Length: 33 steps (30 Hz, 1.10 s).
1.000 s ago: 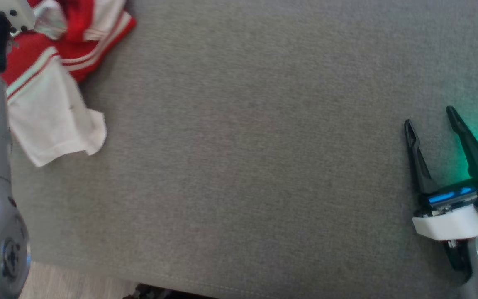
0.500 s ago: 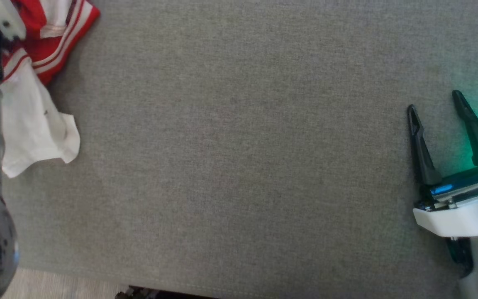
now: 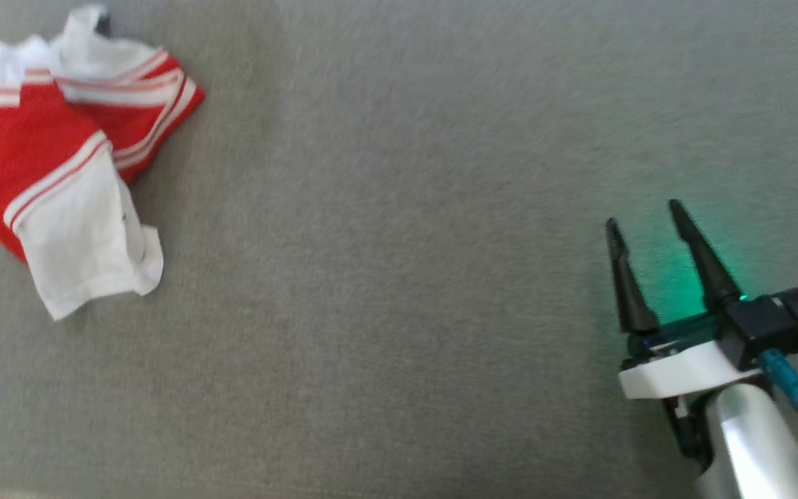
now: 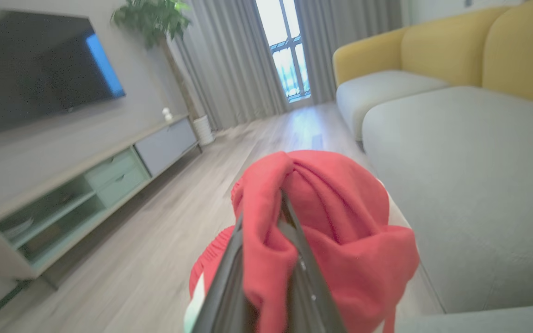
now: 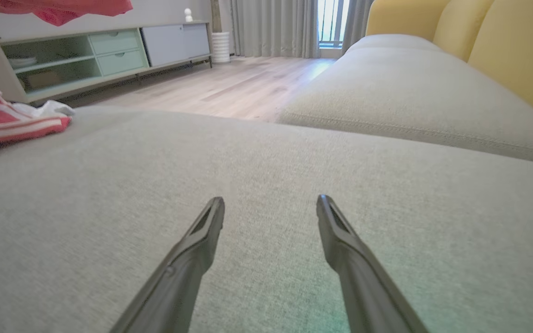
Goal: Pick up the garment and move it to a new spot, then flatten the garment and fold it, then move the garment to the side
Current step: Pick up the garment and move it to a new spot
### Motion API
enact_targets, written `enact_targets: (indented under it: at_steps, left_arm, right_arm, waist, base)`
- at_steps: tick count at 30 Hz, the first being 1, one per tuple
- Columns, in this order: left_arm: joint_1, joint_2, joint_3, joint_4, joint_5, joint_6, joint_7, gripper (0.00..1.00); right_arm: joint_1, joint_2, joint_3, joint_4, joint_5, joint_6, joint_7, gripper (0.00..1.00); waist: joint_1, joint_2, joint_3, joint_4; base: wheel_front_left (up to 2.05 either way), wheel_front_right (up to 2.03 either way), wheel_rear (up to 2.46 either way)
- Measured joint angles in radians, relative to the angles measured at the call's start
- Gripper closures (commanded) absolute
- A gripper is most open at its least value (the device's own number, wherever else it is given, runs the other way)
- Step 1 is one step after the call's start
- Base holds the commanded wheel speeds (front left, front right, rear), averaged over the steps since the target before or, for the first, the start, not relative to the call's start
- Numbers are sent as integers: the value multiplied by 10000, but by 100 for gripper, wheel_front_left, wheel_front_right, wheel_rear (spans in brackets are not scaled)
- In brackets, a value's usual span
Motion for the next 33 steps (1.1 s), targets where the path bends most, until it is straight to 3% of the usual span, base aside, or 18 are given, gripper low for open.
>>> enact_targets:
  at_steps: [8,14,19,24,29,33]
  left_arm:
    - [-51,-320,-1588,-903,-205,-115,-100,100]
    - [1000,-976,-3346,-2205,-1515,-192,244,100]
    - [2434,-1035,-4111,-3313,-2522,-190,502,100]
    - [4587,-1534,-4614,-3919,-3609,-192,67,100]
    - [7069,-1822,-5085,-3375,-3990,-169,-477,100]
    - [8399,-1919,-5262,-3062,-4098,102,-907,100]
  right_arm:
    - [320,420,263,46,100,0,6,0]
    - [378,533,512,-21,171,0,6,0]
    - [375,568,466,-251,222,0,6,0]
    - [379,575,418,-391,426,0,6,0]
    - [380,596,405,-391,510,0,6,0]
    - [405,621,230,-393,508,0,6,0]
  waist:
    - [-2,0,-1278,-1085]
    - [-2,0,-1952,-2347]
    - [-2,0,-2171,-3330]
    - [-1,0,-2110,-3998]
    - [1,0,-1917,-4254]
    - [0,0,-1967,-4135]
  base:
    - [0,0,0]
    - [0,0,0]
    - [0,0,0]
    - [0,0,0]
    - [0,0,0]
    - [0,0,0]
